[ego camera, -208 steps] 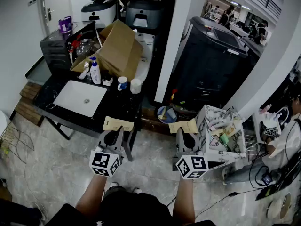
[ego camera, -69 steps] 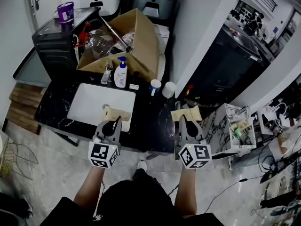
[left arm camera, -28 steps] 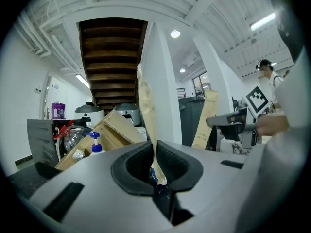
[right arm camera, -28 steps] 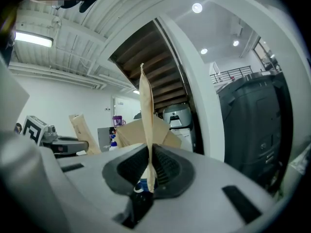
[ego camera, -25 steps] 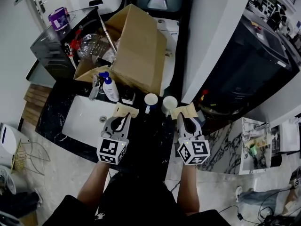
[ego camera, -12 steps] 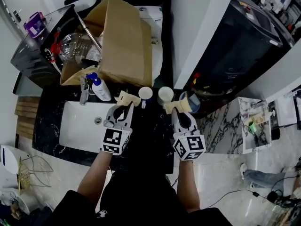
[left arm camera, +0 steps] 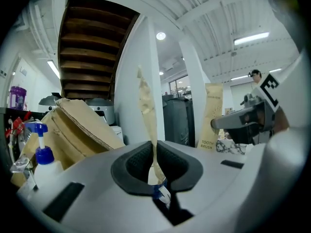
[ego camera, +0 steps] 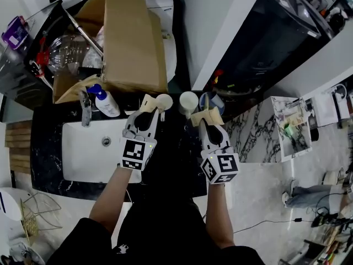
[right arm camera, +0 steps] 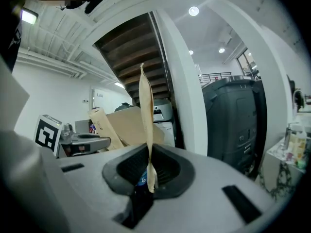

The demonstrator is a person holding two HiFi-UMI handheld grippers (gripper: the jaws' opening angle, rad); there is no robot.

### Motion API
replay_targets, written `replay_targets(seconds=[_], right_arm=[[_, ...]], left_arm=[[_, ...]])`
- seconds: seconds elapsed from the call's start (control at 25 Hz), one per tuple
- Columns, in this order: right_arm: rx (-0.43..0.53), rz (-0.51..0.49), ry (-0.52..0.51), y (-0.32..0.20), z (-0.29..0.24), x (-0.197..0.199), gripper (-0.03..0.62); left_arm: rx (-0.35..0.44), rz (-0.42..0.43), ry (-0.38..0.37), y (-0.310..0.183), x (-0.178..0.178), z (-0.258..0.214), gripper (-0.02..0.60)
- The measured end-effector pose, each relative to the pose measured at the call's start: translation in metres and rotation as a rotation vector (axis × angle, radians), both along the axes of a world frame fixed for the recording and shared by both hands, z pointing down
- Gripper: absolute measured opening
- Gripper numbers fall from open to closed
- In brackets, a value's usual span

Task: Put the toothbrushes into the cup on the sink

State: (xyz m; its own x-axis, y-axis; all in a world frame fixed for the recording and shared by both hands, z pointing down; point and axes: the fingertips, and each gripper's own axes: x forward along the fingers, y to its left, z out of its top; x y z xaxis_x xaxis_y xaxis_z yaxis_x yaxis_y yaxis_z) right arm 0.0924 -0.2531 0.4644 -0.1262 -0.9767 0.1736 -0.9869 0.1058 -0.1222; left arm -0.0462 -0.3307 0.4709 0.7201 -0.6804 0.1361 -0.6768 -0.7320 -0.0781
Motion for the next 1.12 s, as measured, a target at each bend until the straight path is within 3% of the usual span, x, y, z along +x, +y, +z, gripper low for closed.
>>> replay_targets(seconds=[0.4,1.12], right_arm=[[-0.027,0.052,-0.015,-0.002,0.008,-0.003,0.025],[-0.1,0.075,-0.004,-0.003,0.037,0.0,0.025]], left_arm=[[-0.053,0.011,0.056,-0.03,0.006,0.022,0.026],[-0.159,0.035,0.027,-0.046,0.02,0.077,0.026]])
